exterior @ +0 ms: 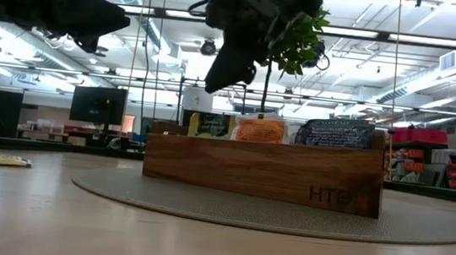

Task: Pick & Place Tea
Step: Put the yellow tea bag into the left section of the wooden organizer

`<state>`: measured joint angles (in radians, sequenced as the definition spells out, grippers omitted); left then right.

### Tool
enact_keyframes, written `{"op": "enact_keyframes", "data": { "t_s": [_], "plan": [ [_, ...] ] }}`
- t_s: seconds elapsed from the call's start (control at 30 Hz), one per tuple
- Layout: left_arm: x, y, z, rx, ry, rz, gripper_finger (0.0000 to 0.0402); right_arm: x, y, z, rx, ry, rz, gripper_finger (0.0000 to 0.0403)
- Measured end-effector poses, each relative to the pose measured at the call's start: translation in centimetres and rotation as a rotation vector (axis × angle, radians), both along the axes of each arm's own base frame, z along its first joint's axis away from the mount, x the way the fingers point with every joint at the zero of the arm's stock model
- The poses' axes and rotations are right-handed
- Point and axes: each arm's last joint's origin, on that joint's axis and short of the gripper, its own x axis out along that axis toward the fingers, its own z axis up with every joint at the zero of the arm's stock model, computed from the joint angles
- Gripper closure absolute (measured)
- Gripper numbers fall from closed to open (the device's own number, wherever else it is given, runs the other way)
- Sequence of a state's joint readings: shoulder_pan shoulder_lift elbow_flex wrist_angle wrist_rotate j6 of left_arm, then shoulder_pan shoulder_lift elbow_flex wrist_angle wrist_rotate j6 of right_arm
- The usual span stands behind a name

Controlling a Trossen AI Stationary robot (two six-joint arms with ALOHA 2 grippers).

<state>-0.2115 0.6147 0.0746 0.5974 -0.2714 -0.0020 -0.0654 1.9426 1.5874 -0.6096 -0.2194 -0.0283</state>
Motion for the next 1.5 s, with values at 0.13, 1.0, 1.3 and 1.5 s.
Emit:
{"op": "enact_keyframes", "data": {
  "t_s": [0.13,1.0,1.3,1.5],
  "plan": [
    [0.0,0.0,-0.2,-0.037,0.014,-0.003,0.0289,-1.7,0.1,0.8,0.001,-0.169,-0.009,0.0259],
    [1.0,-2.1,-1.7,-0.497,0.408,-0.118,0.0289,-14.2,4.3,-3.0,-0.088,-0.693,-0.108,0.0259],
    [2.7,-4.4,-0.8,-0.494,0.726,0.020,0.0307,-14.4,5.1,-3.1,-0.098,-0.684,-0.048,0.0259],
    [3.4,-6.2,-1.7,-0.507,0.887,0.057,0.0321,-14.5,5.7,-3.0,-0.093,-0.686,-0.010,0.0259]
  ]
}}
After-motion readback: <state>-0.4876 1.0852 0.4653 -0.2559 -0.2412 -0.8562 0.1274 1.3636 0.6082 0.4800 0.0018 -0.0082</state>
